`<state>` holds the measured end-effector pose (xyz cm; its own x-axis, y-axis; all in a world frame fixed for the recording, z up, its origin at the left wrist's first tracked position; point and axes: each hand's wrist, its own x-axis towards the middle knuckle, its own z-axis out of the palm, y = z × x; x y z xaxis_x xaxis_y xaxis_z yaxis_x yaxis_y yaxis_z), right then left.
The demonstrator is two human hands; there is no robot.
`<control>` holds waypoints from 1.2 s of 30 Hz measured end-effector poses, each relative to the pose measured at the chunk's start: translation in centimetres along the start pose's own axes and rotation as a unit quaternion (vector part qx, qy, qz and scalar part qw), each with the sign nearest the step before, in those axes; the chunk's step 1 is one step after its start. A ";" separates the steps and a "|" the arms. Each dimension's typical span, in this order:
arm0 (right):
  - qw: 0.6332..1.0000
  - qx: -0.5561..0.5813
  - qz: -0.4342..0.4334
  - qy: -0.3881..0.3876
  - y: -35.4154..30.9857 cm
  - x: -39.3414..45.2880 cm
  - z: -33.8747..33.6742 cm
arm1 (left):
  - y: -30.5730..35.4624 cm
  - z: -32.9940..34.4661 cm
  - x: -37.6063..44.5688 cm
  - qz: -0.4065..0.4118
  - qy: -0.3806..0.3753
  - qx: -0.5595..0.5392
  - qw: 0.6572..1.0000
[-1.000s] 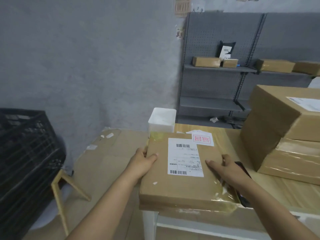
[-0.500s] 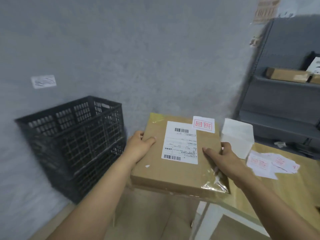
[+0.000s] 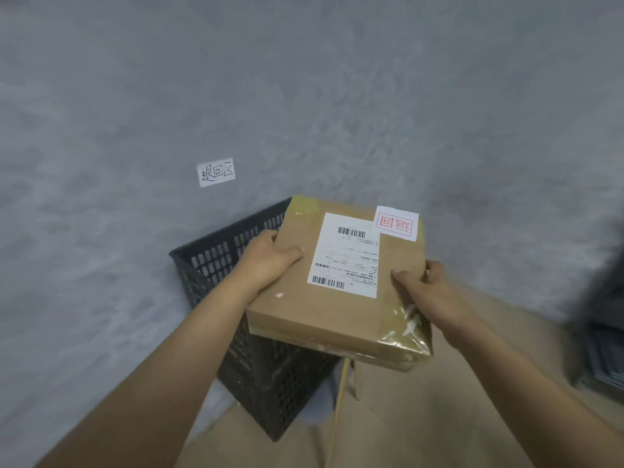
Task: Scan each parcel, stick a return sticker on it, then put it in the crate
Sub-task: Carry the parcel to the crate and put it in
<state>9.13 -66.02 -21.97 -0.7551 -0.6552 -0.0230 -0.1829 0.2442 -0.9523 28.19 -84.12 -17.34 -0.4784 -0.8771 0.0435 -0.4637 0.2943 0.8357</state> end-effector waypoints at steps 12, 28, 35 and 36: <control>0.996 0.058 0.025 -0.059 -4.6 15.9 14.5 | -1.8 -8.7 18.7 0.029 0.073 0.066 0.995; 0.966 0.015 0.248 -0.072 -0.2 30.7 25.2 | -11.1 -2.7 37.3 0.000 -0.062 0.122 0.991; 0.930 -0.034 0.364 -0.017 4.0 34.3 29.5 | -18.0 3.1 41.9 -0.016 -0.254 0.198 0.947; 0.926 -0.035 0.376 -0.008 4.7 34.7 30.0 | -19.1 3.8 42.5 -0.026 -0.276 0.191 0.942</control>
<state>0.96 -109.09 -36.38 -0.6762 -0.2911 -0.6768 0.3498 0.6817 -0.6427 13.87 -125.59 -33.57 -0.7135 -0.5944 -0.3710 -0.6809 0.4634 0.5671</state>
